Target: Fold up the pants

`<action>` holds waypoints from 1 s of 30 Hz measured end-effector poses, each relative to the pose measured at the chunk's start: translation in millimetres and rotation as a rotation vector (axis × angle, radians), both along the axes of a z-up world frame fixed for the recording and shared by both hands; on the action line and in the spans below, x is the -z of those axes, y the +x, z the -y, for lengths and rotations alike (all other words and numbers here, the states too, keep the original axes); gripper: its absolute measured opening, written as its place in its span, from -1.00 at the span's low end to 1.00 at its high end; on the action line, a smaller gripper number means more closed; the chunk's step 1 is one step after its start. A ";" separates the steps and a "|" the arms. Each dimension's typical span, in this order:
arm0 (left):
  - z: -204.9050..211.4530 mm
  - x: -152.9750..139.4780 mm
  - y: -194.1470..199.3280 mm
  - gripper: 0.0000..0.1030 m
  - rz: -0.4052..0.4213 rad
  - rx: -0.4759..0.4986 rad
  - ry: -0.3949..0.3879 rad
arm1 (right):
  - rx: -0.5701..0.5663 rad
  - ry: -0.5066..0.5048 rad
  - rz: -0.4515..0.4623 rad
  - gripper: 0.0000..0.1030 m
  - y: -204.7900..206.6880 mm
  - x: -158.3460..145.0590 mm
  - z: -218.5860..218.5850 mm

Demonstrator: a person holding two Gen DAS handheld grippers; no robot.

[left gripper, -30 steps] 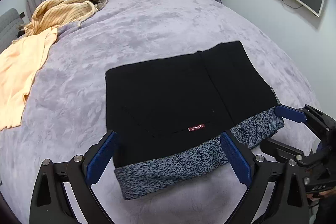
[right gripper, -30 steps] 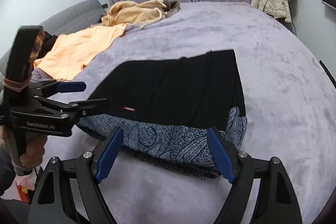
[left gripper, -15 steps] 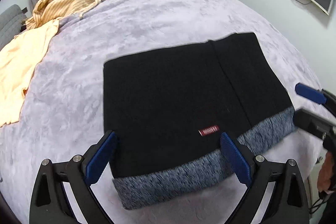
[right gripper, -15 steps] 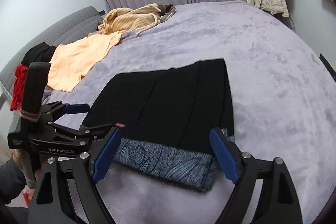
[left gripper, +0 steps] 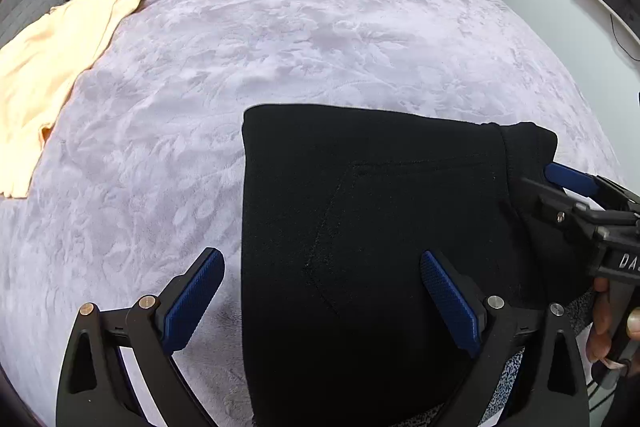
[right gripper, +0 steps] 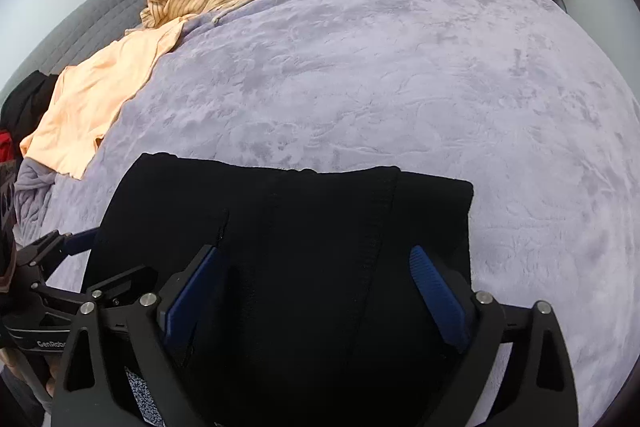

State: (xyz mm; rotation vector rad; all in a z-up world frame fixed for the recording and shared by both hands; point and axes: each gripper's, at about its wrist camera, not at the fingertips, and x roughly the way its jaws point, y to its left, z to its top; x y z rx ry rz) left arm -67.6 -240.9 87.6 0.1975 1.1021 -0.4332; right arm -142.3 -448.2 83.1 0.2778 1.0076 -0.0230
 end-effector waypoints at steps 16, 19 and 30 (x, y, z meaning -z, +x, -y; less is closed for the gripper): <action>-32.6 9.6 82.2 0.94 -0.048 -0.311 0.096 | 0.048 -0.054 -0.074 0.99 24.6 -2.5 -1.2; -23.4 23.8 82.2 1.00 -0.034 -0.285 0.155 | 0.035 -0.124 -0.106 1.00 27.3 11.6 -7.4; -43.0 -19.1 52.8 0.99 -0.024 -0.263 -0.012 | 0.043 -0.200 0.001 1.00 11.9 -26.3 -26.1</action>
